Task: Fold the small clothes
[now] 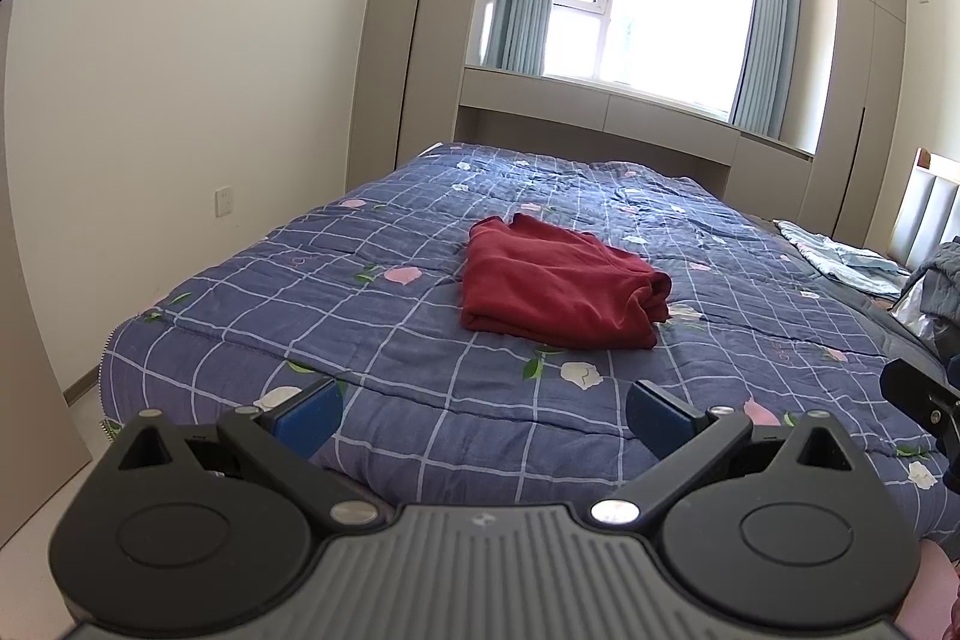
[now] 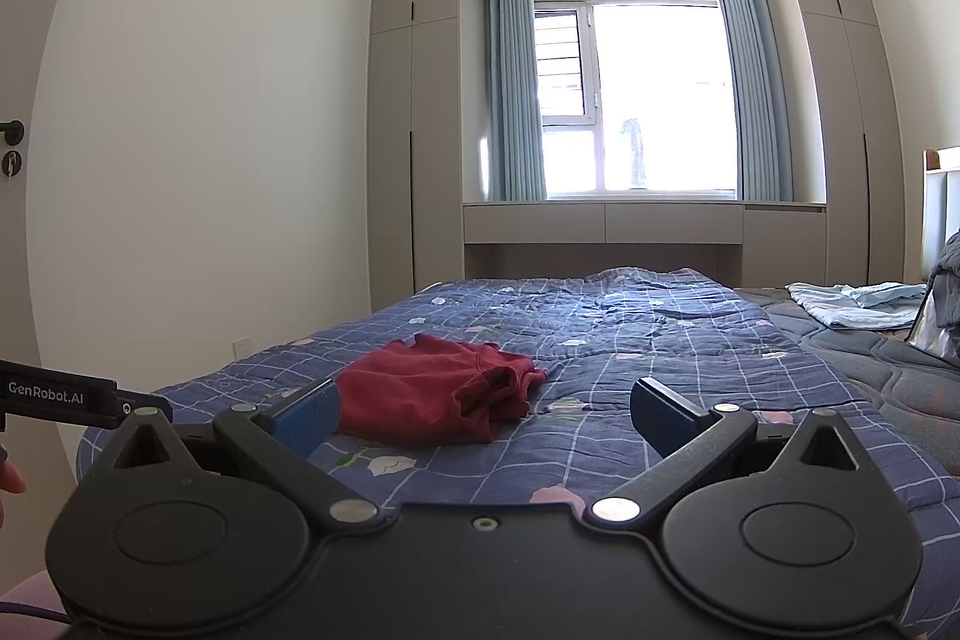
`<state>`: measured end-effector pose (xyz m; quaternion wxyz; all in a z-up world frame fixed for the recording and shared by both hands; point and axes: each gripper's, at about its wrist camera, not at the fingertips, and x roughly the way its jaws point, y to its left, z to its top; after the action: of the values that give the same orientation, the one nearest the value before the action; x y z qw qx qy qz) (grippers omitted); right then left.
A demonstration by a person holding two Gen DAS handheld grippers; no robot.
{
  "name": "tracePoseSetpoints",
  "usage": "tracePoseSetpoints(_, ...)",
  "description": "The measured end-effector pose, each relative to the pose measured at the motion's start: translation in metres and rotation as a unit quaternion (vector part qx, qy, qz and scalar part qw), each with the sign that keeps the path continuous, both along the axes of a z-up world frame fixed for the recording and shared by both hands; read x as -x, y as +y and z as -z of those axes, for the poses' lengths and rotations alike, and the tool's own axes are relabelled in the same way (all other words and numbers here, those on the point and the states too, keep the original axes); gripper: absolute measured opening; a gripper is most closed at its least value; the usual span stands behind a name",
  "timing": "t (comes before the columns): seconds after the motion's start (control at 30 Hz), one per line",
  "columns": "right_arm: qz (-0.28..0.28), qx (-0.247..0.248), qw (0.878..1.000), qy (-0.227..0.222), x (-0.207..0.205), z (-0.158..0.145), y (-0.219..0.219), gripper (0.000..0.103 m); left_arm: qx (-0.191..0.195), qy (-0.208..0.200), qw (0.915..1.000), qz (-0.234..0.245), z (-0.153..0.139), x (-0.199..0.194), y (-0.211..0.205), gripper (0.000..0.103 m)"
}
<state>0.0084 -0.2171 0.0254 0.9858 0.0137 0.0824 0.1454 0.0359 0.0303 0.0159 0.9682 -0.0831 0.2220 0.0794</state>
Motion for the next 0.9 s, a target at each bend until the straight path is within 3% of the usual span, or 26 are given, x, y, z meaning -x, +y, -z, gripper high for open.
tracePoseSetpoints(0.9,0.000,0.000,1.000,0.002,-0.0015,0.0022,0.0011,0.103,0.003,0.003,1.0000,-0.002,-0.0009,0.0006,-0.0022,0.103)
